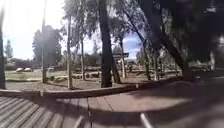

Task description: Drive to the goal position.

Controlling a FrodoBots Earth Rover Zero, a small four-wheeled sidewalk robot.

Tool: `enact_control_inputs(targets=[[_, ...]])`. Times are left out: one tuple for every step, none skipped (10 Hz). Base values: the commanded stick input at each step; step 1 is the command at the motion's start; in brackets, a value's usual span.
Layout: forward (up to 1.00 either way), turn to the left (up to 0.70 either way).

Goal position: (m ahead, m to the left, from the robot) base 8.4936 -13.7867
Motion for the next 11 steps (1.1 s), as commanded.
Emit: enact_control_inputs(targets=[[0.00,-0.70],[0.00,-0.70],[0.00,-0.70],[0.00,-0.70],[0.00,-0.70],[0.00,-0.70],[0.00,-0.70],[0.00,-0.70],[0.00,-0.70],[0.00,-0.70],[0.00,-0.70]])
